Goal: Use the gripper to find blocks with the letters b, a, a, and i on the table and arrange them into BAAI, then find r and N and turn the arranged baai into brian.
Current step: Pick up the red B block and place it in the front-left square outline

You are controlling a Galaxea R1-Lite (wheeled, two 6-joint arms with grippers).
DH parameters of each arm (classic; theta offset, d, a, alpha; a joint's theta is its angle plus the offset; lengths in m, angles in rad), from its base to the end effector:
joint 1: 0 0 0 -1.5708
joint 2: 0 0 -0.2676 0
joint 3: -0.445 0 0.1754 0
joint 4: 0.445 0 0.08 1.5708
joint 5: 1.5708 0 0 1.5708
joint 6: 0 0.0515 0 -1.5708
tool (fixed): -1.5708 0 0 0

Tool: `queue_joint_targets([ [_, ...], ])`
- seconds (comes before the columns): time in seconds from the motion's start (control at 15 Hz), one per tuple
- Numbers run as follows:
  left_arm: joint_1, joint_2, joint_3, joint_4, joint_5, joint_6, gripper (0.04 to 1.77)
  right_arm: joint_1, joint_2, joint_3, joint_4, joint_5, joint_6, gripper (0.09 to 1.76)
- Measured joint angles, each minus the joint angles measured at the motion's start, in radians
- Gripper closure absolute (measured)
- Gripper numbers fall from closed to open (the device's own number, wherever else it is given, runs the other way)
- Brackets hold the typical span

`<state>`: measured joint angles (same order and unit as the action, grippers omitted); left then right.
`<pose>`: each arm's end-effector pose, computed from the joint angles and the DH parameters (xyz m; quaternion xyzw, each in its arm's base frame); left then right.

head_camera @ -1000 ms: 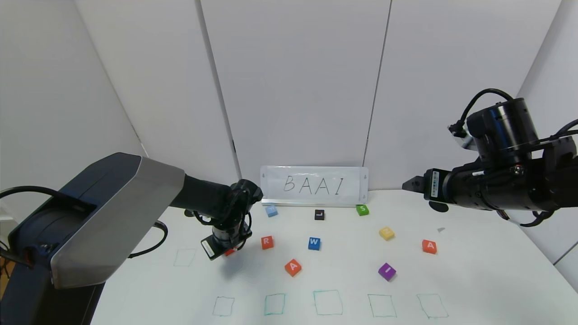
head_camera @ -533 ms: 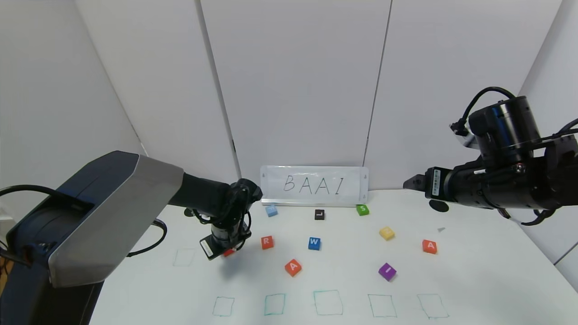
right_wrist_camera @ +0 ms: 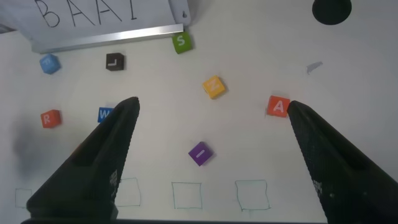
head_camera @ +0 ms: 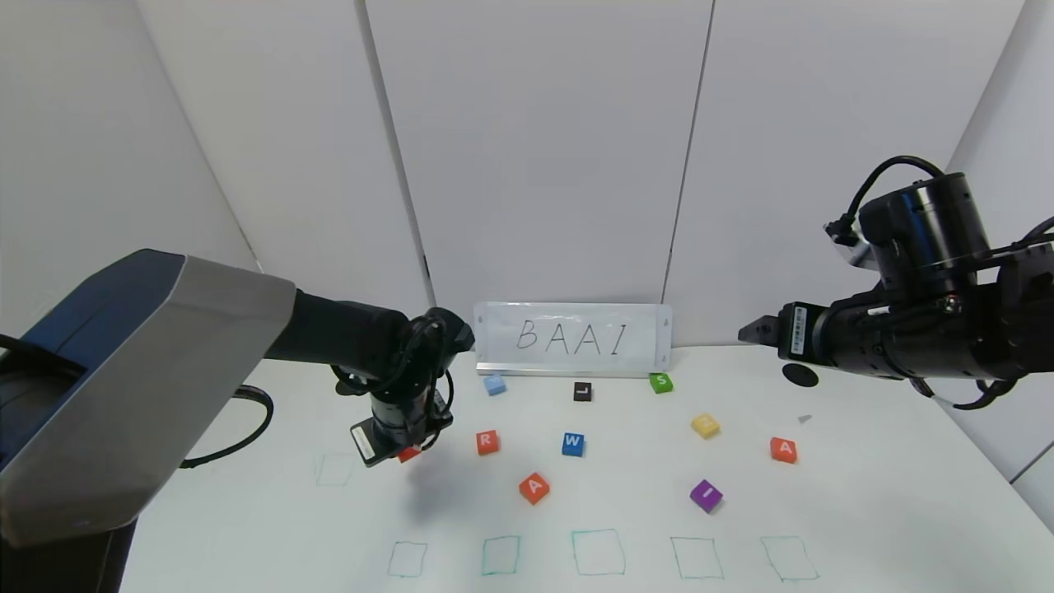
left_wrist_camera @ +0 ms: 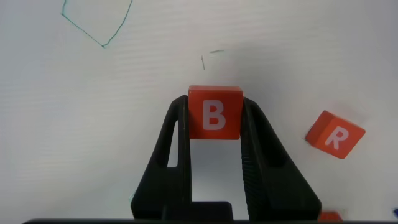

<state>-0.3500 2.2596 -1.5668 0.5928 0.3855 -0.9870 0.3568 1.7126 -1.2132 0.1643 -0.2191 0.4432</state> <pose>0.3599 -0.1108 0.0410 -0.1893 0.4859 0.2775 0.8069 0.2996 0.0997 0.1751 0.1170 0.3190 -0.0052 0.9405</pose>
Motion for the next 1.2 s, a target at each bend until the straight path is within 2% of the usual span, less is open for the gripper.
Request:
queue_joint_targets([
  [0.33,-0.002,-0.113,0.096,-0.019,-0.002,0.109,1.29,-0.003,-0.001,0.0,0.0,0.0,0.0,0.14],
  [0.53,-0.005,-0.181,0.212,-0.11,-0.018,0.186,1.29,-0.004,0.0,0.0,0.0,-0.001,0.0,0.14],
  [0.87,-0.008,-0.314,0.477,-0.352,-0.094,0.378,1.29,-0.003,0.001,0.0,0.0,-0.001,0.0,0.14],
  [1.07,-0.004,-0.397,0.606,-0.458,-0.208,0.518,1.29,-0.003,0.001,0.0,0.0,-0.001,0.0,0.14],
  [1.2,0.001,-0.44,0.676,-0.519,-0.251,0.58,1.29,-0.004,0.002,0.001,0.0,-0.003,0.0,0.14],
])
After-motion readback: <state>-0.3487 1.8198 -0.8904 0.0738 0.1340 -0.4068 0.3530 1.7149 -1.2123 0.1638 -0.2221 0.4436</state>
